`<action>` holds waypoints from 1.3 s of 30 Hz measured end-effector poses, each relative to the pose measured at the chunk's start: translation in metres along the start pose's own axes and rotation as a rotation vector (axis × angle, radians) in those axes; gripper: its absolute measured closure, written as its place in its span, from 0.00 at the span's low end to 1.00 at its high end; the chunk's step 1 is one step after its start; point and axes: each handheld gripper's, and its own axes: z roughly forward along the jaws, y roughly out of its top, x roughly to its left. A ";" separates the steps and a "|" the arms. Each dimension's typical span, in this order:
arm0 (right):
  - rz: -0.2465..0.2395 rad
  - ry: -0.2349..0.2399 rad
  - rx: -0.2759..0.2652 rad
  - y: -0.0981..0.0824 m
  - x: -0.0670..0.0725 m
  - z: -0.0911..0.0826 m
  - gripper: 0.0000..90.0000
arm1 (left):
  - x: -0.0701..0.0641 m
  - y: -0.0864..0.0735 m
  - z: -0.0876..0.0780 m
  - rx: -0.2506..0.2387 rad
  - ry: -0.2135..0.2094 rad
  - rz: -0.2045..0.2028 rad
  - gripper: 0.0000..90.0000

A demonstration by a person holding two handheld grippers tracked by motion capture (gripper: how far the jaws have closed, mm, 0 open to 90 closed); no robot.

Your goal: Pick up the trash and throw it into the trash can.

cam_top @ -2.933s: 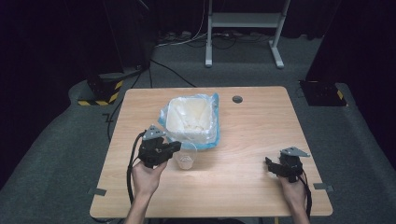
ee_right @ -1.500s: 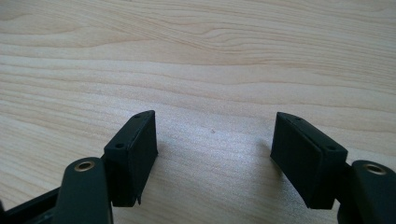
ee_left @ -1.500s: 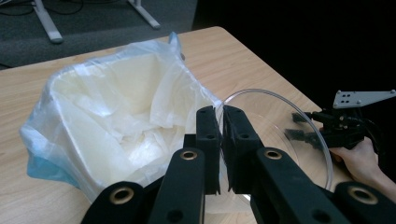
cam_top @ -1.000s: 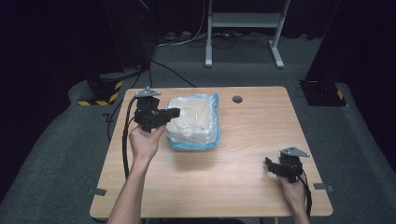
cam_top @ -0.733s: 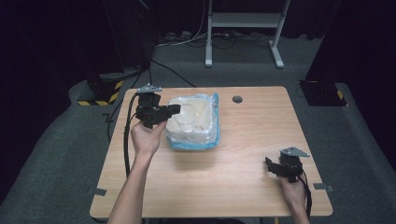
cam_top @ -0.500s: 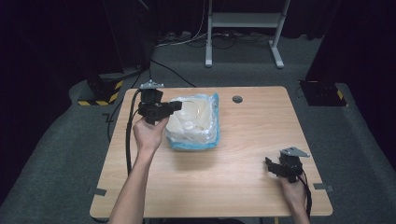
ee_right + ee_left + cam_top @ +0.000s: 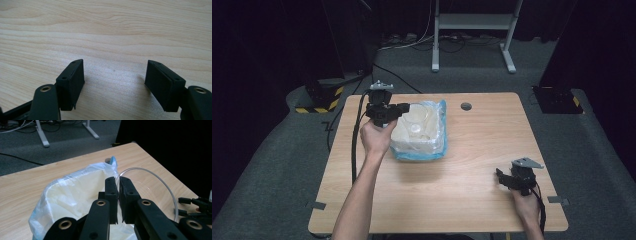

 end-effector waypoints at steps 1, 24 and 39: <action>-0.001 0.000 0.000 0.000 0.000 0.000 0.34 | 0.001 0.000 0.001 -0.003 0.003 -0.003 0.94; -0.004 -0.002 -0.003 0.000 0.000 0.000 0.35 | 0.016 -0.009 0.030 -0.004 0.045 -0.038 0.94; -0.002 0.000 -0.001 0.000 0.000 0.000 0.35 | 0.019 -0.015 0.038 0.016 0.060 -0.043 0.80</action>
